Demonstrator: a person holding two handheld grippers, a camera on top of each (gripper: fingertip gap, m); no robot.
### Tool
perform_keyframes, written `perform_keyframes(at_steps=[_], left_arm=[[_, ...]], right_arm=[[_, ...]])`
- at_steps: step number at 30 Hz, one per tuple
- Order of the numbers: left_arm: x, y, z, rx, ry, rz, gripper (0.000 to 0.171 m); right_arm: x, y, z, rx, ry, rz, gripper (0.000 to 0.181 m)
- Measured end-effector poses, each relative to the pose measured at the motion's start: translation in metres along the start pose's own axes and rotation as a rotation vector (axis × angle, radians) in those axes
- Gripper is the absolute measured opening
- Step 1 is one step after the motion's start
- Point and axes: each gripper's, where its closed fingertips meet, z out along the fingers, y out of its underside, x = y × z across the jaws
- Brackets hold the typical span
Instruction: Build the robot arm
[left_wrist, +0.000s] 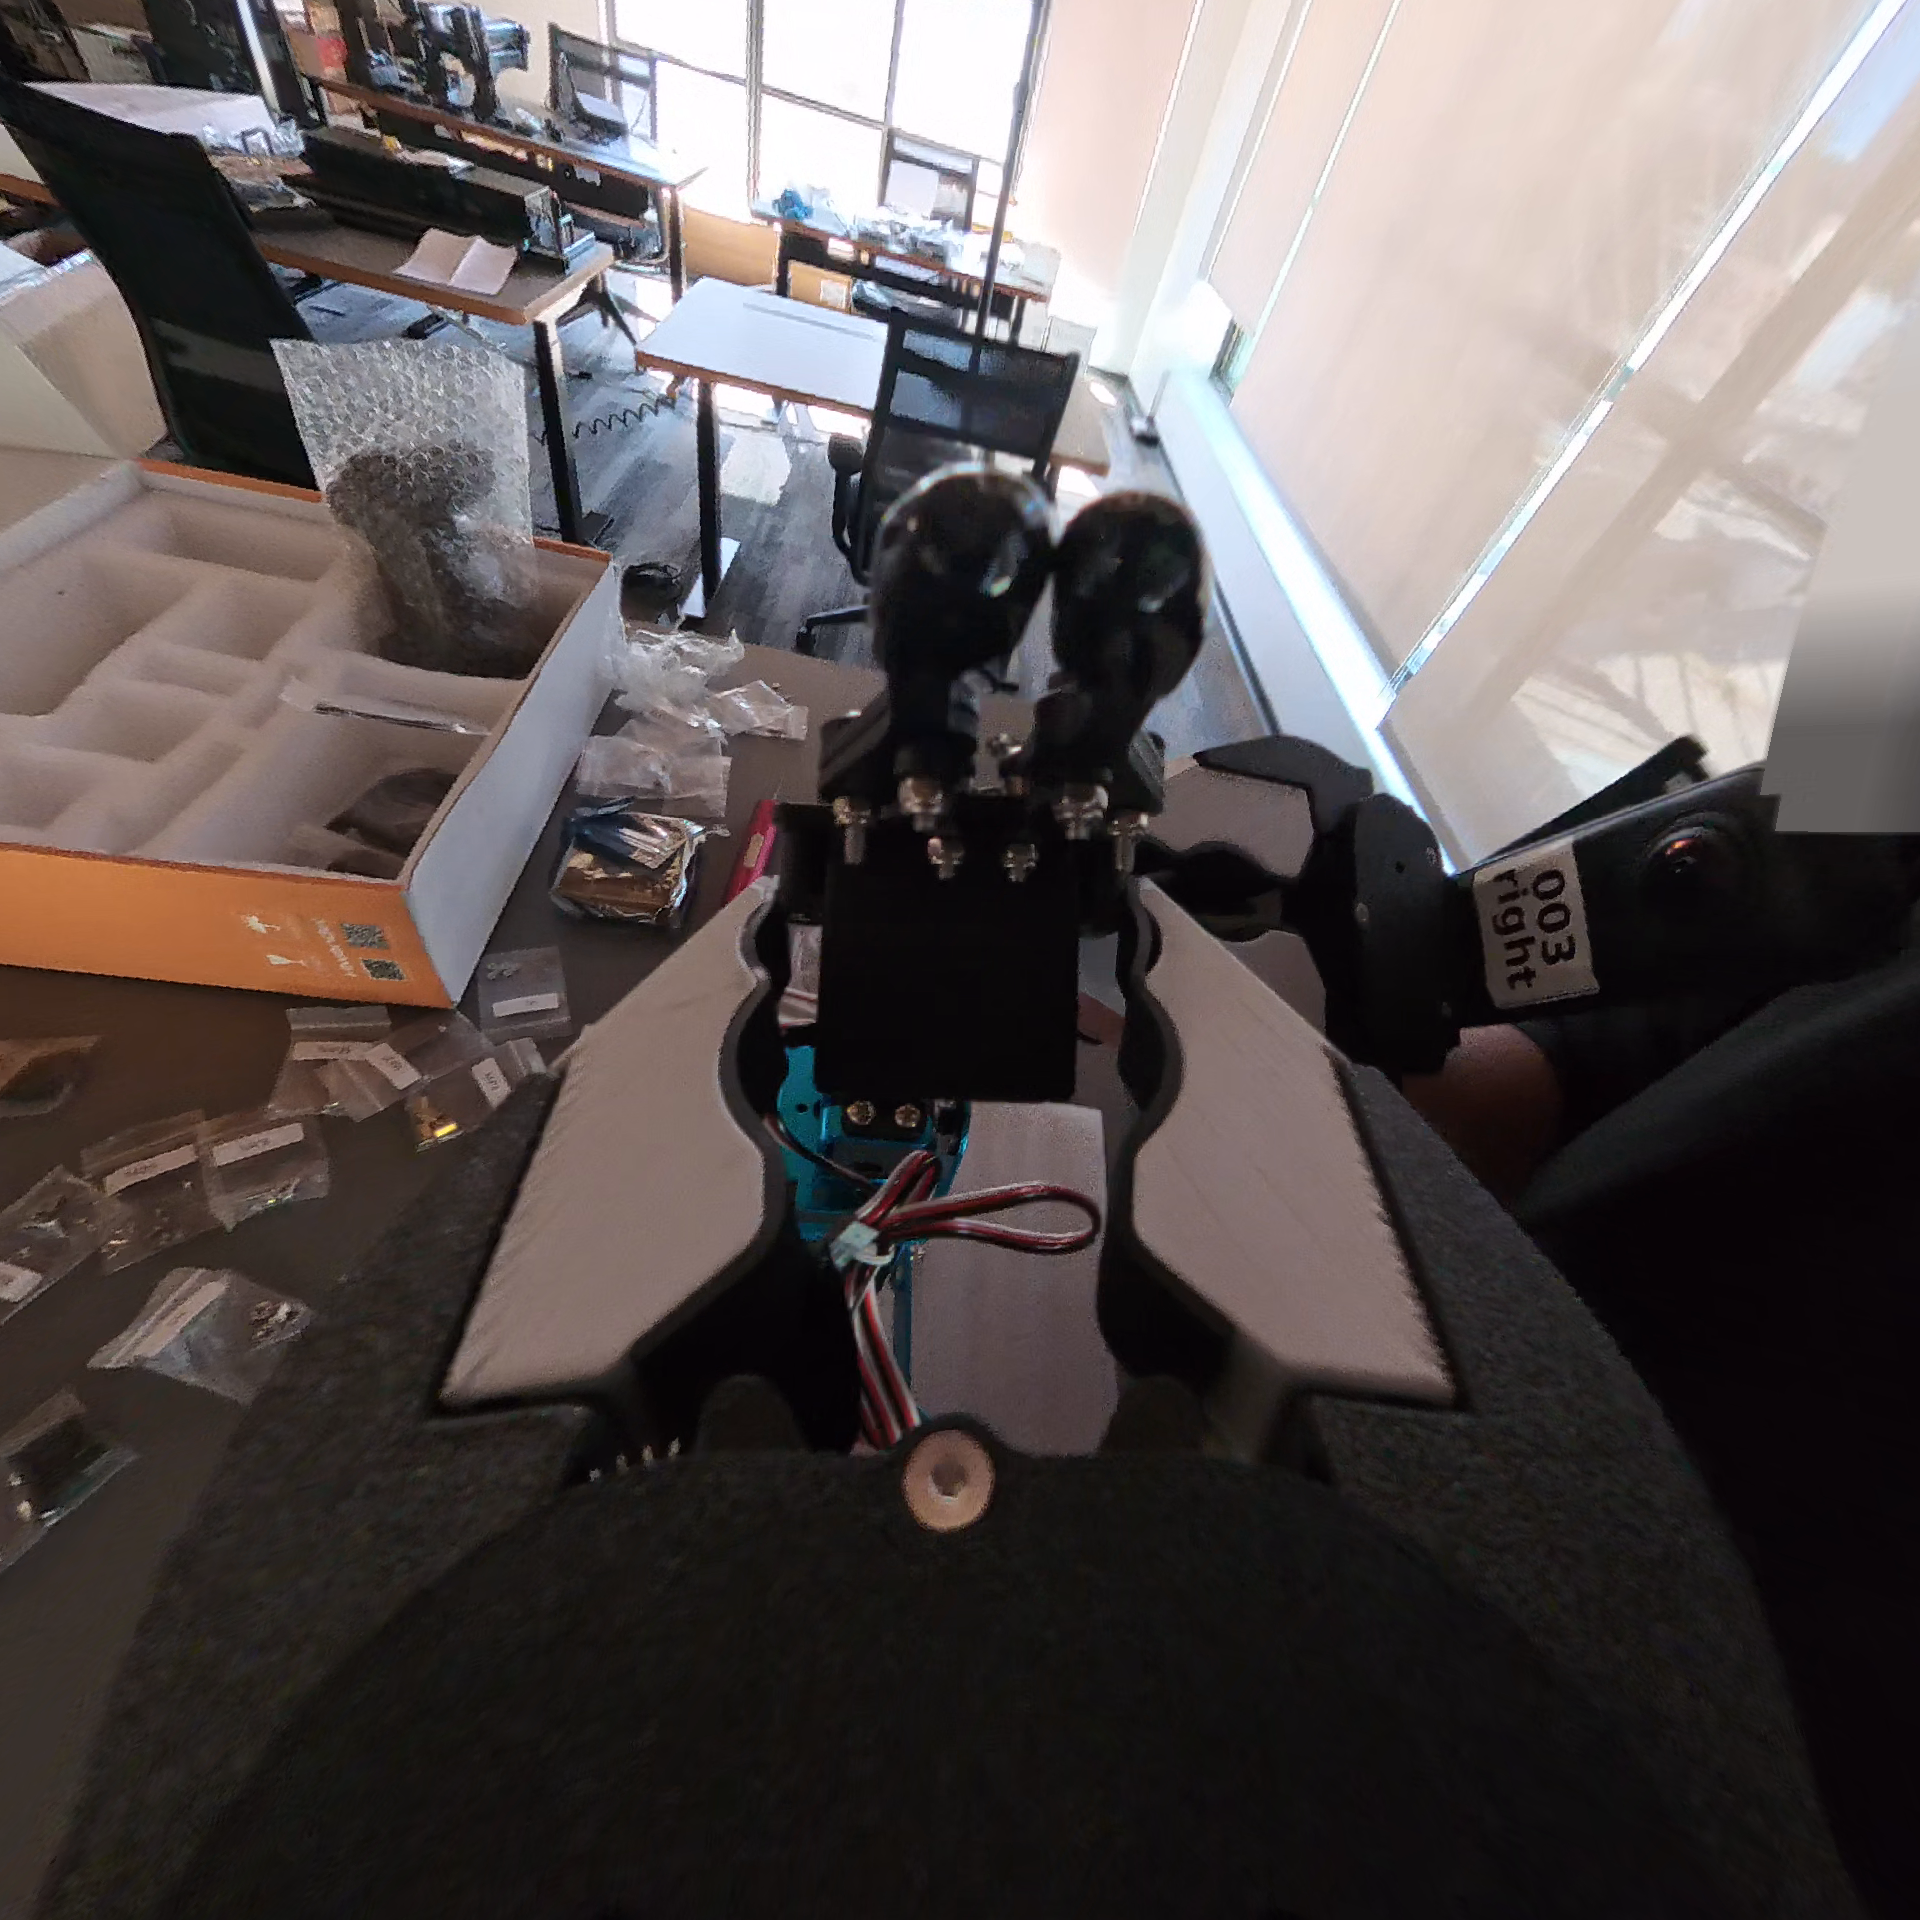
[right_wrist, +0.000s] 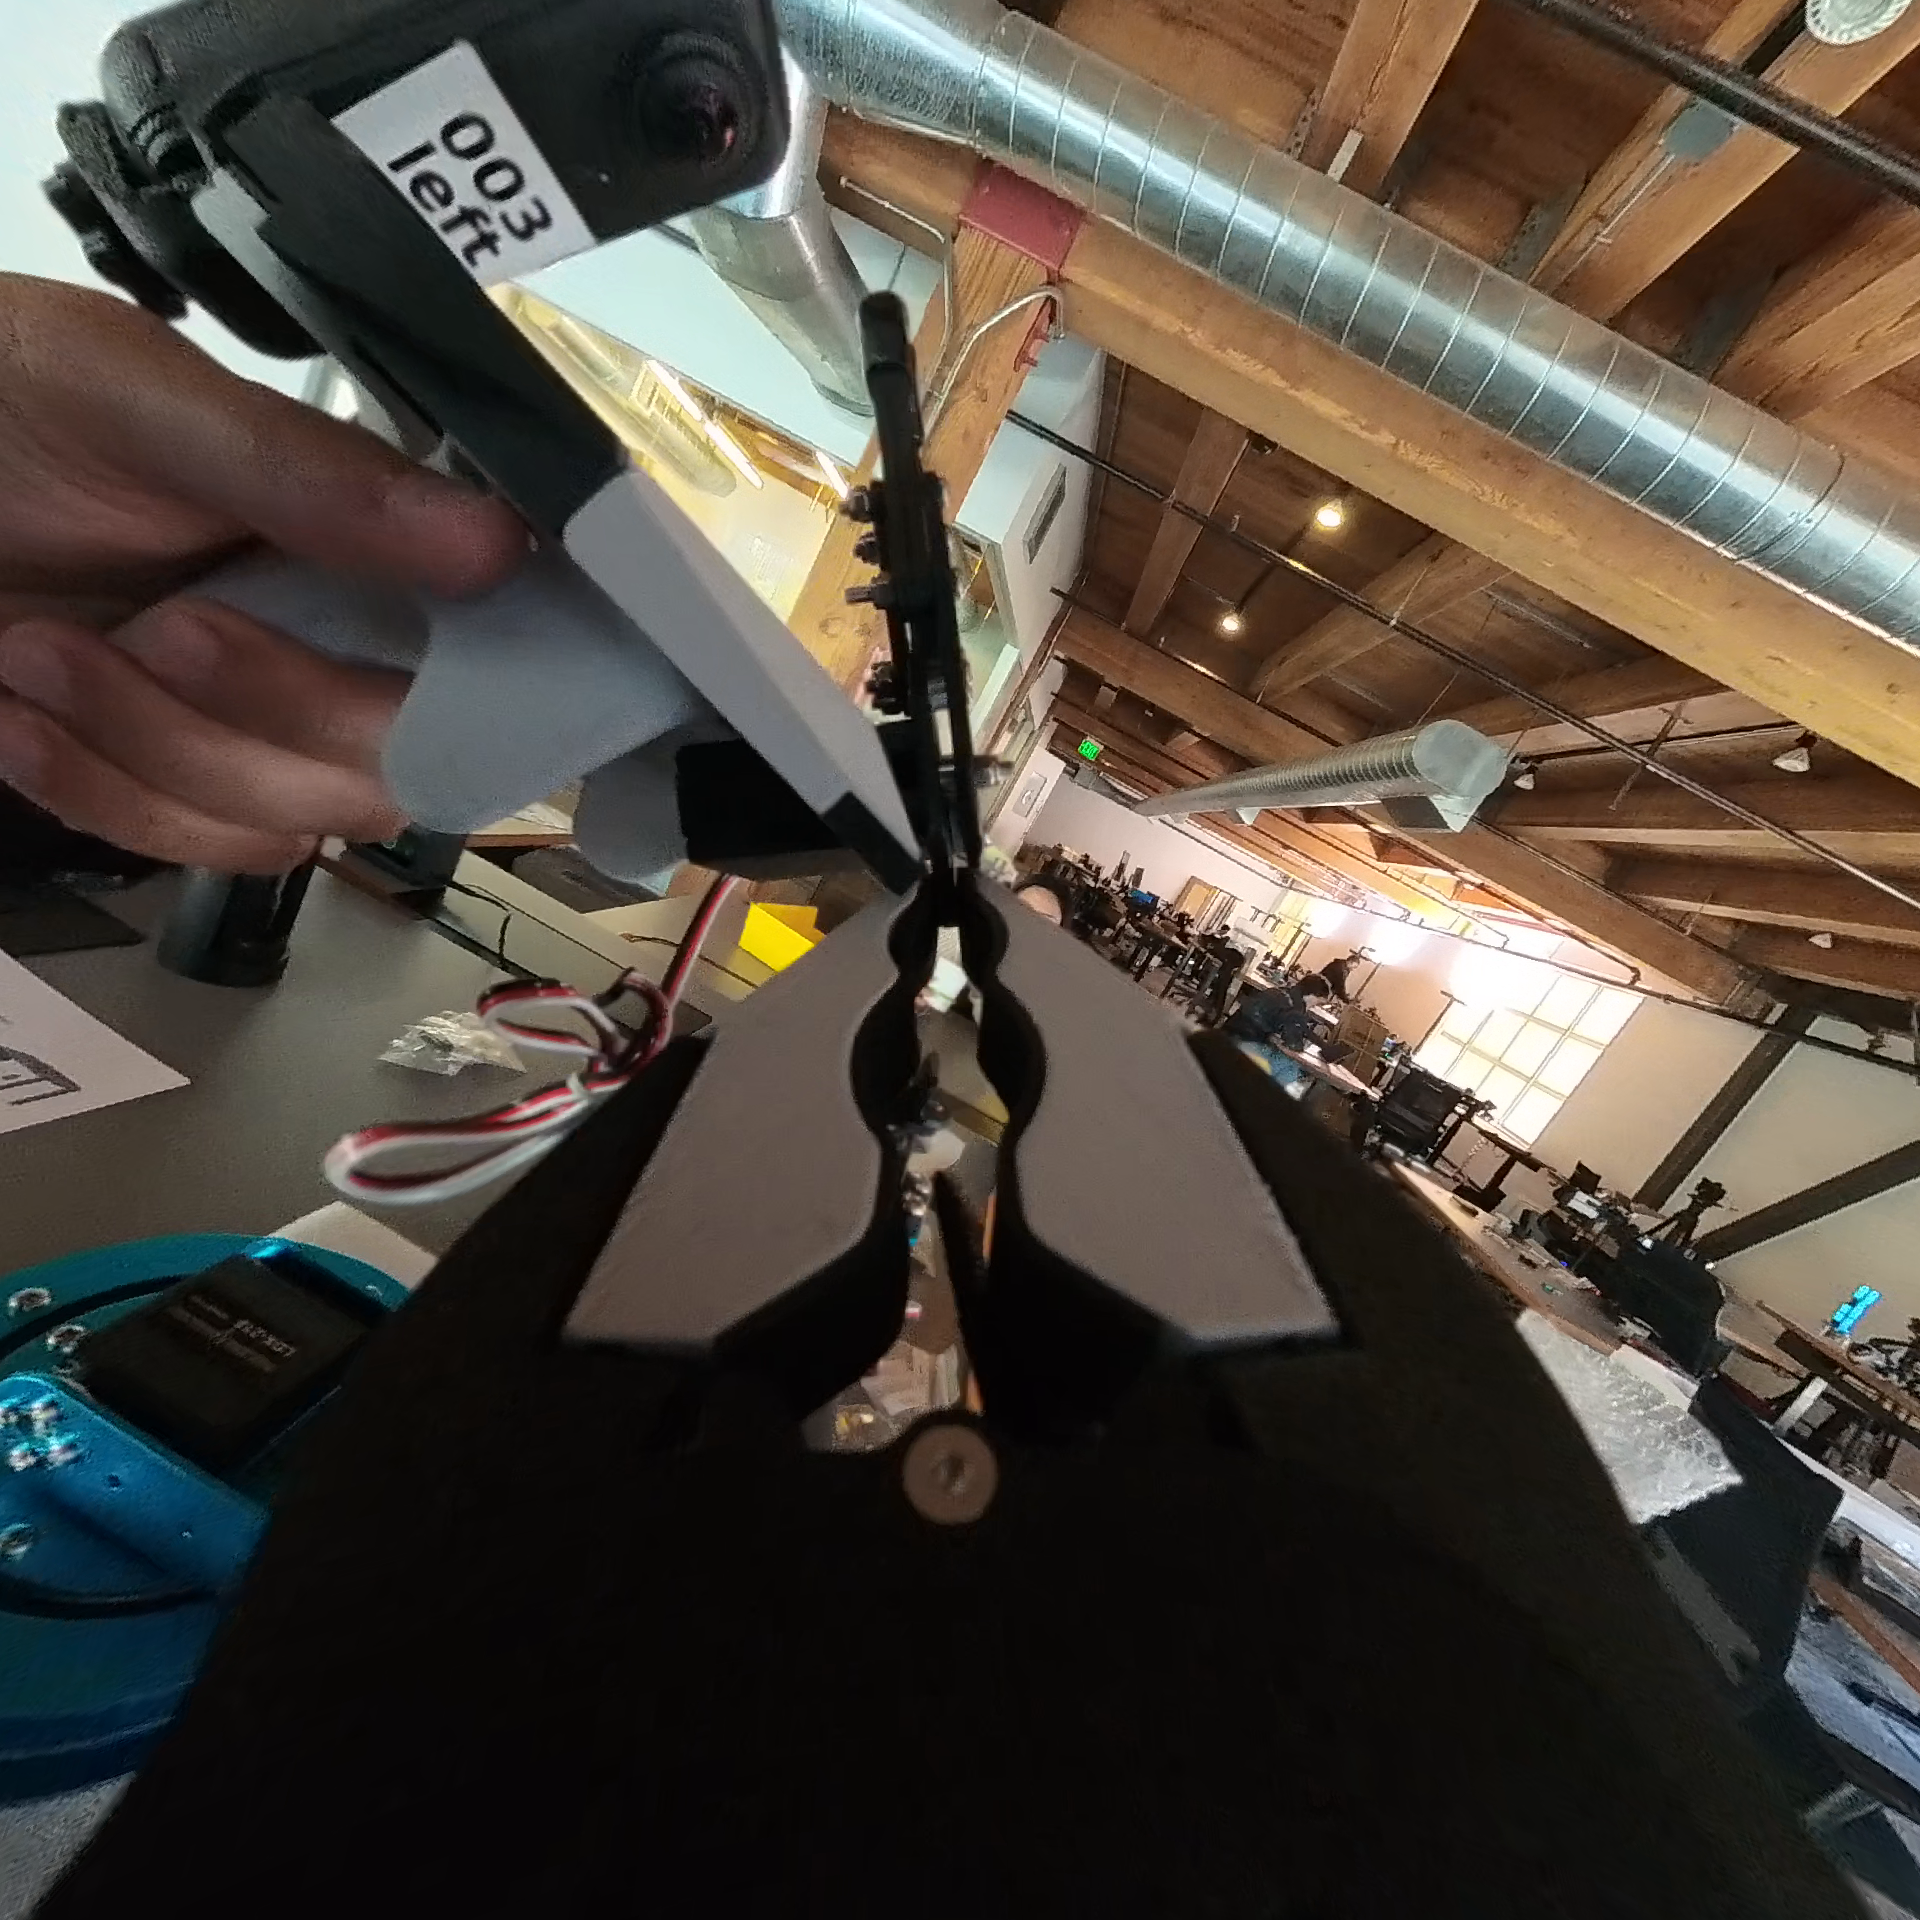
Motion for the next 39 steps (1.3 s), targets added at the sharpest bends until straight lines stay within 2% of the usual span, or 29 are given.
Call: perform_keyframes(at_steps=[4,6,8,9,14,21,23,26,39], left_arm=[[-0.004,0.005,0.004,-0.085,-0.028,0.014,0.062],[-0.006,0.008,0.005,-0.128,-0.037,0.015,0.062],[-0.011,0.008,0.003,-0.166,-0.052,0.015,0.062],[-0.013,0.009,0.002,-0.194,-0.053,0.017,0.062],[-0.012,0.024,0.003,-0.392,-0.027,0.106,0.063],[-0.010,0.009,0.010,-0.445,0.016,0.098,0.063],[-0.012,0.013,0.012,-0.462,0.017,0.088,0.063],[-0.013,0.018,0.016,-0.470,0.022,0.056,0.063],[-0.019,0.023,0.012,-0.554,-0.057,0.007,0.063]], right_arm=[[-0.001,0.007,0.000,-0.006,-0.025,-0.001,0.002],[-0.003,0.010,-0.002,-0.005,-0.084,0.078,0.005],[0.001,0.015,-0.006,-0.015,-0.140,0.207,0.031],[0.004,0.018,-0.009,-0.021,-0.167,0.276,0.036],[-0.003,0.026,-0.019,0.020,-0.440,0.586,0.034],[-0.018,0.039,-0.016,0.040,-0.867,0.737,0.034],[-0.020,0.037,-0.013,0.071,-0.936,0.749,0.034],[-0.023,0.036,-0.008,0.100,-0.980,0.735,0.021],[-0.022,0.037,-0.005,0.160,-0.915,0.712,0.020]])
